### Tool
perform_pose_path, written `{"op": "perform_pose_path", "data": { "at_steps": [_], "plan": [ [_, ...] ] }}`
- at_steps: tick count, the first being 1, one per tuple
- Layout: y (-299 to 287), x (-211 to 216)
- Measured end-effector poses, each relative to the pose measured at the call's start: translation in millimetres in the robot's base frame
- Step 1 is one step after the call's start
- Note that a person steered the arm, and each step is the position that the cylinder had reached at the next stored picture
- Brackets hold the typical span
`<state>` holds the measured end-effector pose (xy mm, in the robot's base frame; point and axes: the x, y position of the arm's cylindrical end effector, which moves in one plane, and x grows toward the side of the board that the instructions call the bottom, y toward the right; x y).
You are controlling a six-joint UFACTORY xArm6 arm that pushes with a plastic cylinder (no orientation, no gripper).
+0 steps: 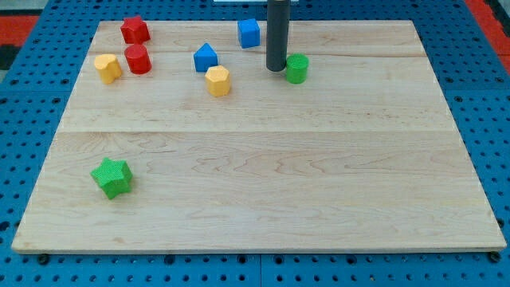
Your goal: Slide the green circle towards the top right
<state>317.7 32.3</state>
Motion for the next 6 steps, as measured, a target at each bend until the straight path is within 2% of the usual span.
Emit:
{"op": "perform_pose_path", "data": {
  "at_steps": [1,3,5,6],
  "plan": [
    [8,18],
    [89,-12],
    [105,-50],
    [91,-57]
  ]
}}
